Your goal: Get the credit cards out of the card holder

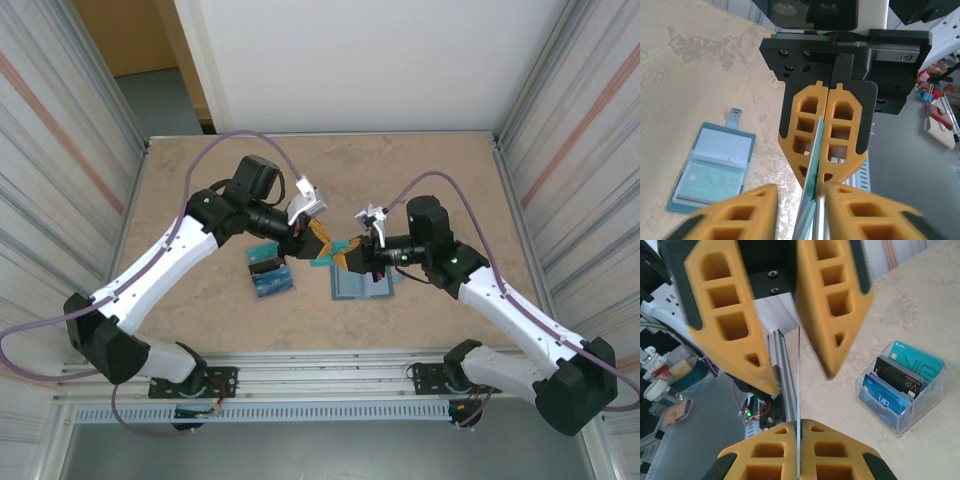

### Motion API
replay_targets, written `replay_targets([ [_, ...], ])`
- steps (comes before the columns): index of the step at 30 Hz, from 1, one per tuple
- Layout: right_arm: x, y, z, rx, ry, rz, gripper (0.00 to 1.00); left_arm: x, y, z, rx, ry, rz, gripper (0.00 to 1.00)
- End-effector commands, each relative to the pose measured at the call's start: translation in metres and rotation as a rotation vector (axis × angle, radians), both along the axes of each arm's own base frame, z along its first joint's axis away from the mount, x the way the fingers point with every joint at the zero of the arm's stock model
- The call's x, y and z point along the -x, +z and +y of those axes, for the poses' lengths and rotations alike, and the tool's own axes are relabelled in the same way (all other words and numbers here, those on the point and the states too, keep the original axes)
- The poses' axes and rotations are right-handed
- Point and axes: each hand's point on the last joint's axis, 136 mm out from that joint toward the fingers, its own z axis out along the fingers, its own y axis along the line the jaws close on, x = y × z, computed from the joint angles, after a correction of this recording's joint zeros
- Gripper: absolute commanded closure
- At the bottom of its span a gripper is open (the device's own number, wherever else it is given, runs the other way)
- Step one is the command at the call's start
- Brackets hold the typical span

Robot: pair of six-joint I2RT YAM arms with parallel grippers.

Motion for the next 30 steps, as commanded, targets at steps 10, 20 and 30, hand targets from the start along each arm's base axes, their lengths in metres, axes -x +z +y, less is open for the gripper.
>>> replay_targets([
  [10, -0.006, 0.005, -0.001, 0.022, -0.036, -0.035, 0.59, -0.007, -0.012, 0.011, -0.051, -0.019, -0.142, 1.00],
  [20, -0.017, -0.007, -0.011, 0.082, -0.136, -0.015, 0.01, -0.078, -0.059, 0.084, -0.208, 0.200, -0.310, 1.00],
  [30, -0.044, 0.010, -0.040, 0.093, -0.417, -0.056, 0.01, -0.104, -0.123, 0.126, -0.406, 0.249, -0.426, 1.00],
])
